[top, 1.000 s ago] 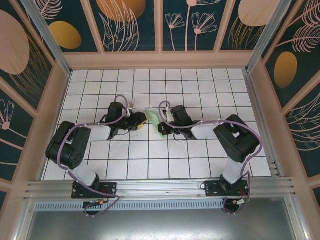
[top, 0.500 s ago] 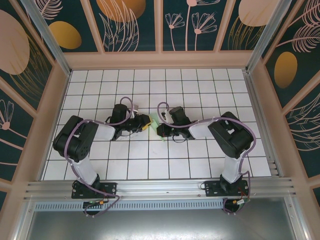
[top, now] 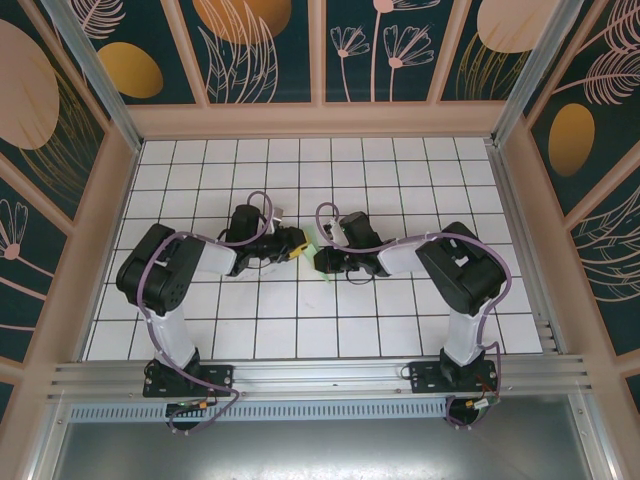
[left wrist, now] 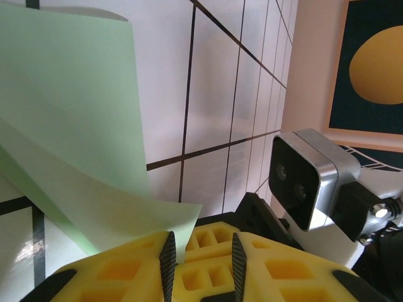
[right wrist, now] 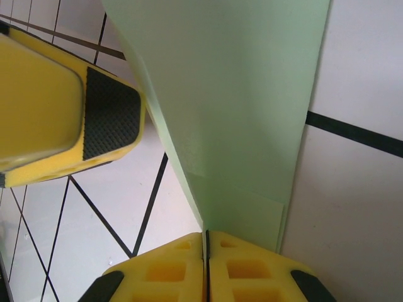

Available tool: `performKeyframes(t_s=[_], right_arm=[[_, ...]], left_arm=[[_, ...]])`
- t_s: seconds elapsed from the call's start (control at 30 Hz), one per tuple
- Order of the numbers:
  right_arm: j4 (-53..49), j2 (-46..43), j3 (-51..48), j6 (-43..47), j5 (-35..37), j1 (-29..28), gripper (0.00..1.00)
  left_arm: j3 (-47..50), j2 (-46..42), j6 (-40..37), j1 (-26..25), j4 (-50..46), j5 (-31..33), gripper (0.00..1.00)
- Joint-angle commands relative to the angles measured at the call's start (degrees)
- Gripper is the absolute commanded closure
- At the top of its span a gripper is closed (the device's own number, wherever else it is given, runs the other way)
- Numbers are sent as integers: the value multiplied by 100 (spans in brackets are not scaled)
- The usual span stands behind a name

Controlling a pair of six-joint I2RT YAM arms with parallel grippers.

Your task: Fold a paper plane with a square sheet of paper (pick it up from the middle)

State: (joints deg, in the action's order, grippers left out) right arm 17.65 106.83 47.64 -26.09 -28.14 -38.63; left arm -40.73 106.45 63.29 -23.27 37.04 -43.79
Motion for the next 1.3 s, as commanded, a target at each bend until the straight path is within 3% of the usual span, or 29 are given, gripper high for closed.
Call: performKeyframes(t_s=[0.0,0.5,1.27], right_arm=[[-139,114,146,-46,-113,50,89],[-157,209,193,-72,-179,49,88],[-632,-187,266,-331,-300,171,76]], left_arm=[[-143,133,-36,-37,84,-140,68],[-203,328,-181,-38,-39,-55,69],[-350,587,-264,-38,-56,-16,70]])
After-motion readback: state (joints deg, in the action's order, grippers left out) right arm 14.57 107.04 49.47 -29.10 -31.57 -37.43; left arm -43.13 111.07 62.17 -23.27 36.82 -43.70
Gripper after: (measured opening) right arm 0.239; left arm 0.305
